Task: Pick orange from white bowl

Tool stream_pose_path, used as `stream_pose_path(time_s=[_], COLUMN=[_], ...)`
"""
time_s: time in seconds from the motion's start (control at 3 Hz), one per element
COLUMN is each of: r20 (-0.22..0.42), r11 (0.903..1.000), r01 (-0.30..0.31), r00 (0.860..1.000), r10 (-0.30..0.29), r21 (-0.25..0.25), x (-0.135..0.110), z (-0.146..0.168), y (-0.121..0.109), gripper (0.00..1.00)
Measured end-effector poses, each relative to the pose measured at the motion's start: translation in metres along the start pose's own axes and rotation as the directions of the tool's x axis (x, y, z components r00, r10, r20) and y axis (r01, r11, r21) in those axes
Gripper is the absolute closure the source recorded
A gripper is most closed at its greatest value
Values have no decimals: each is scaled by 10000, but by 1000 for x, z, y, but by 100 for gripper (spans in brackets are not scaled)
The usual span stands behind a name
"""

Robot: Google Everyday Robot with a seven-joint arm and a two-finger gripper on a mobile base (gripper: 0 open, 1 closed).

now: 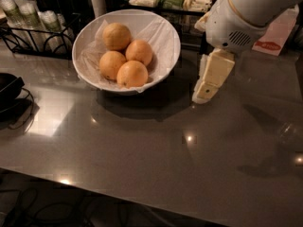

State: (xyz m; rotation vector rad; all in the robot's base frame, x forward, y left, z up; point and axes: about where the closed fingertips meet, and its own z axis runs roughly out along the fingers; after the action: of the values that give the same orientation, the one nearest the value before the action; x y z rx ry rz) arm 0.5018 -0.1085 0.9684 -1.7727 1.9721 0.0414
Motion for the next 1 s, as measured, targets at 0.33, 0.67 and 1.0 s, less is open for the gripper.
stream_pose_path(time_s=[0.33,0.67,1.0], r20=[865,1330,1330], r11=[10000,9994,9994], r01=[12,241,241], r00=[9963,9909,9909], r10=[-10,-204,-204], r21=[-27,-264,-264], x=[-27,-52,-52], z=[24,53,53], y=[-16,-29,-29], gripper=[0,0,0])
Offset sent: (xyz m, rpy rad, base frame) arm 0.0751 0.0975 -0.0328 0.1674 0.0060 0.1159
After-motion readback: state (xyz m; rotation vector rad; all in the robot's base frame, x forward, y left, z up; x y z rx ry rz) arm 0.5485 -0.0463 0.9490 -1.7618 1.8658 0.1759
